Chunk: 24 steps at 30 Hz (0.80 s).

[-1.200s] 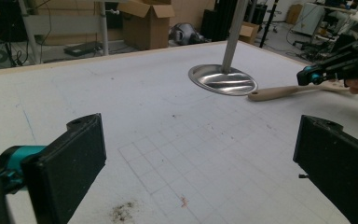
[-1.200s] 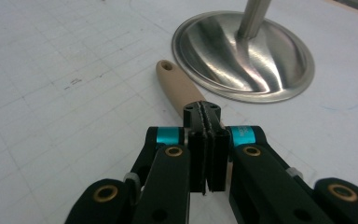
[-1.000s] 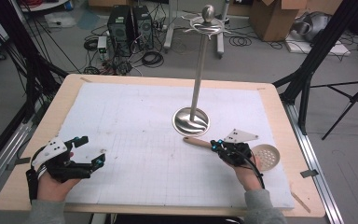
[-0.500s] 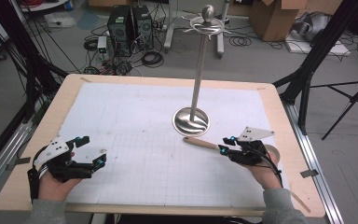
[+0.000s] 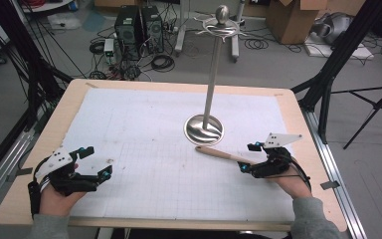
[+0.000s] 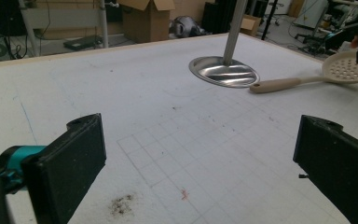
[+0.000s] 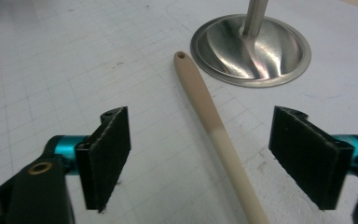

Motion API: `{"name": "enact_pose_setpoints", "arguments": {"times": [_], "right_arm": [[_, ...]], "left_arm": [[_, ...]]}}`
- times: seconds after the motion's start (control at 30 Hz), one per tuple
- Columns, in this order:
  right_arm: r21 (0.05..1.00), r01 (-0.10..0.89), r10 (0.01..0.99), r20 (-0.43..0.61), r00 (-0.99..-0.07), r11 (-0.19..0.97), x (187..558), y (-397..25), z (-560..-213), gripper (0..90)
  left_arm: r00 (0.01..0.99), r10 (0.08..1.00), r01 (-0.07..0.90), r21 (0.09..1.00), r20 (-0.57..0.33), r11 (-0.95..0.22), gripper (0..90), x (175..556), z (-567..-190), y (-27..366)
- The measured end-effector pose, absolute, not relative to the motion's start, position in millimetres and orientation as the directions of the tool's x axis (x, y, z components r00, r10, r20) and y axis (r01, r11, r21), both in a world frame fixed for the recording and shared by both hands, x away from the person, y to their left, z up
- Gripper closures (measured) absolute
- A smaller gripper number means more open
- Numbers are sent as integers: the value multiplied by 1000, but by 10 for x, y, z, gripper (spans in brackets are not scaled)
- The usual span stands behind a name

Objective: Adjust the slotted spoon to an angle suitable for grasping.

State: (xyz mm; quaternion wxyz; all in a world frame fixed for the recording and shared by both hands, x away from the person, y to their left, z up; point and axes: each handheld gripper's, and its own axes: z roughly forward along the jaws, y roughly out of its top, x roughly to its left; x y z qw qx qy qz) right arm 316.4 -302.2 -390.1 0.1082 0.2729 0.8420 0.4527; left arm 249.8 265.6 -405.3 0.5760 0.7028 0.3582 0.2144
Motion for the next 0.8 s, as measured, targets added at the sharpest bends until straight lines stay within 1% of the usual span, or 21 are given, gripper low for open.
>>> {"name": "enact_pose_setpoints", "arguments": {"times": [0.07,0.2,0.27,0.3,0.5,0.67,0.8], "right_arm": [[817,347,549,45,-835,461,3173,-3043,-3890,167],[800,312,507,12,-862,512,3210,-3101,-3845,162],[800,300,488,10,-873,520,3231,-3124,-3835,163],[796,285,483,-11,-875,534,3245,-3153,-3815,164],[792,289,449,20,-893,539,3311,-3237,-3822,162],[785,295,447,25,-894,545,3359,-3274,-3821,162],[756,288,429,10,-903,588,3437,-3291,-3824,163]], "left_arm": [[652,750,258,963,-112,-81,27,2492,-4055,2659],[652,749,261,962,-114,-82,27,2488,-4070,2655],[656,747,260,962,-112,-85,27,2489,-4077,2652],[653,749,269,959,-114,-88,27,2488,-4091,2647],[650,751,274,958,-117,-88,27,2477,-4108,2643],[650,752,271,958,-110,-94,27,2456,-4103,2652],[646,755,271,958,-112,-90,27,2448,-4102,2663]]}}
